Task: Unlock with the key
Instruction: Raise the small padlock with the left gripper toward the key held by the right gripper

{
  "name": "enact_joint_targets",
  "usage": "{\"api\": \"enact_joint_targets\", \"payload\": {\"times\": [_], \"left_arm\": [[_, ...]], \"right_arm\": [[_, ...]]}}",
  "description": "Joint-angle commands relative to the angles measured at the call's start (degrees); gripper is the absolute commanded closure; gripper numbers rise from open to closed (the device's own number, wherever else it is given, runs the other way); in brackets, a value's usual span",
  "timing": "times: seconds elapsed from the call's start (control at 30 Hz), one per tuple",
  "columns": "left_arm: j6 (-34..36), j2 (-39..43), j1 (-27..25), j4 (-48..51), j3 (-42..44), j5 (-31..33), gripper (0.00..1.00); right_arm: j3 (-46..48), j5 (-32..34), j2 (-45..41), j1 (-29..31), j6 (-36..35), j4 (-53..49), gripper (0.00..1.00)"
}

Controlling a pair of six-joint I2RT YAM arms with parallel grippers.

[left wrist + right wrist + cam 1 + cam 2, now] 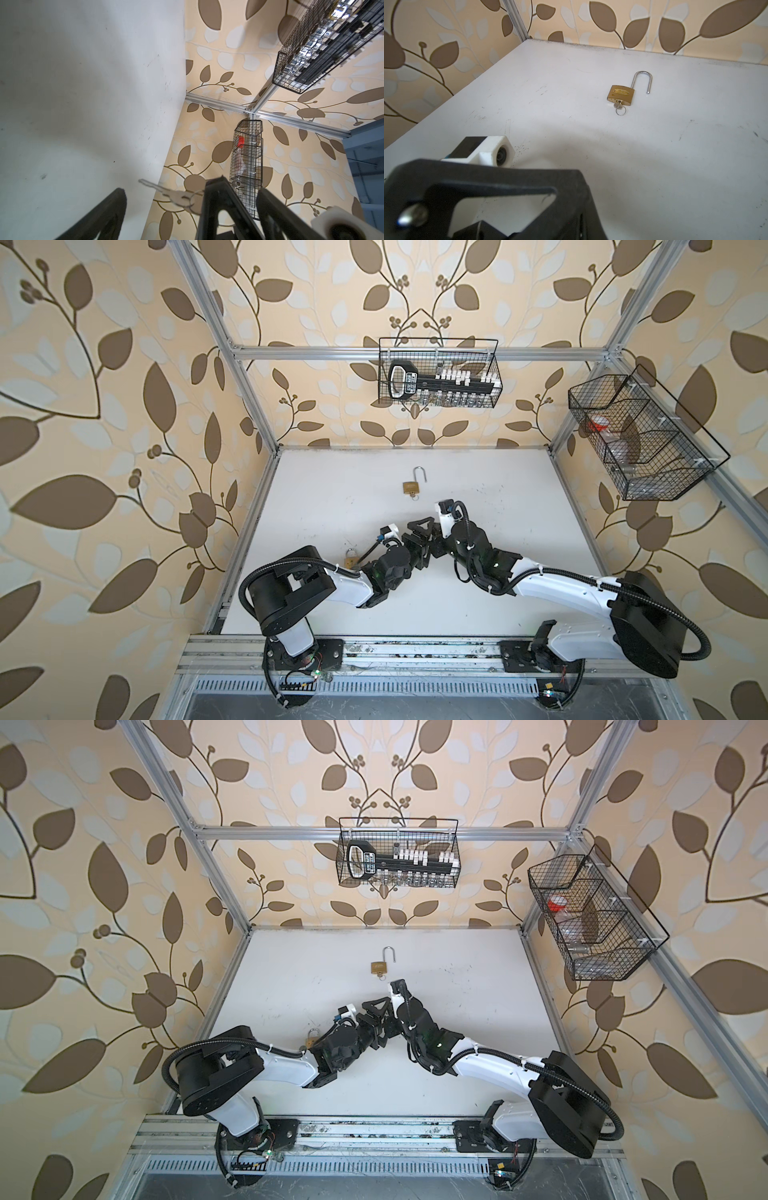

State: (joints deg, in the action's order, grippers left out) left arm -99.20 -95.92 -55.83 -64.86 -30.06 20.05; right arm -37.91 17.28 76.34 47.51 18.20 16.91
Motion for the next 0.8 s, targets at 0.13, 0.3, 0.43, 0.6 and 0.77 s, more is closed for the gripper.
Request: {"api": "enact_joint_targets", "payload": {"times": [0.13,0.3,0.43,0.6,0.77], "left_arm": [[-0.7,-4.6,-0.5,-15.1,-3.5,5.4,0.02],[-0.9,-5.7,-0.5,-16.6,-4.2,6.8,0.13],[-2.0,-4.7,-0.1,-16.7,-2.3,8.2,0.19],[-2.1,-3.6,0.6,-16.7,-1.0,7.8,0.24],[-2.6,-4.9,0.6,-16.7,-2.2,5.0,0.23]], "right_arm": [[0.4,-1.7,-0.2,0.0,0.5,1.8,1.00],[0.2,-1.5,0.0,0.0,0.6,1.5,1.00],[0.5,-1.2,-0.6,-0.2,0.7,1.5,1.00],[1.1,-1.6,-1.1,-0.3,0.7,2.2,1.00],[2.2,-3.2,-2.1,-0.3,0.0,4.3,1.00]]}}
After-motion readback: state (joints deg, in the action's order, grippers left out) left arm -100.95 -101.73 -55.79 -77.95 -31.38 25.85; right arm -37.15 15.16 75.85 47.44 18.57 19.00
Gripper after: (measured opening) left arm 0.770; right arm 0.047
